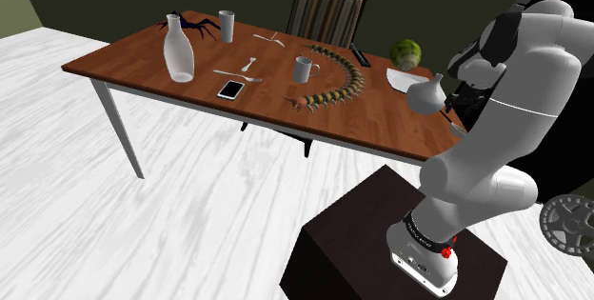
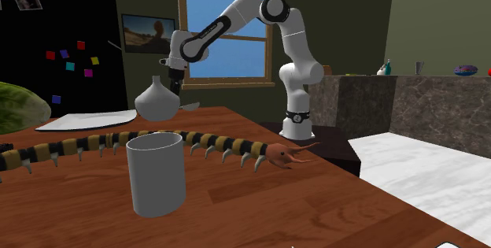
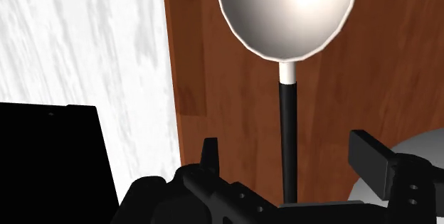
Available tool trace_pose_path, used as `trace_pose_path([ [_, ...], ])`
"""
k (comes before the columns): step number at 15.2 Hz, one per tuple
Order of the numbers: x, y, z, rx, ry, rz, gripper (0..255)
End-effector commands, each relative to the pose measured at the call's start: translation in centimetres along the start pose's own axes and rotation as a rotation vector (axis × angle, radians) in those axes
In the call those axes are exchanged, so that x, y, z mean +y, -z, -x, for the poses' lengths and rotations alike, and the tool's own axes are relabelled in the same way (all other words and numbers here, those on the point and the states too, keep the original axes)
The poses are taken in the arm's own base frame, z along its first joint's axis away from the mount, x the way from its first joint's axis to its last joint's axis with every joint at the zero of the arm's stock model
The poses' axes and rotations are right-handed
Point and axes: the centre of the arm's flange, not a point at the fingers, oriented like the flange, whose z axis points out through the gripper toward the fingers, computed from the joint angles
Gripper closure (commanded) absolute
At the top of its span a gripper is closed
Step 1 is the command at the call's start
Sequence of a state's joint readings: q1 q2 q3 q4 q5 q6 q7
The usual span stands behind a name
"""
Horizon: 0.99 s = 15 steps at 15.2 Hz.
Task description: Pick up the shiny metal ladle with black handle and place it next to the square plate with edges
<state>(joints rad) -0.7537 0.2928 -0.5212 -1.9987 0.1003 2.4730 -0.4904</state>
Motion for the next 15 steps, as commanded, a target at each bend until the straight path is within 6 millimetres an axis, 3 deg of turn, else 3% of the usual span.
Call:
trace_pose_path([
  [1, 0.0, 0.0, 0.0, 0.000, 0.000, 0.000, 0],
  [3, 0.0, 0.0, 0.0, 0.000, 0.000, 0.000, 0],
  [7, 0.0, 5.0, 0.0, 0.000, 0.000, 0.000, 0],
  [15, 0.0, 5.0, 0.0, 0.000, 0.000, 0.000, 0],
])
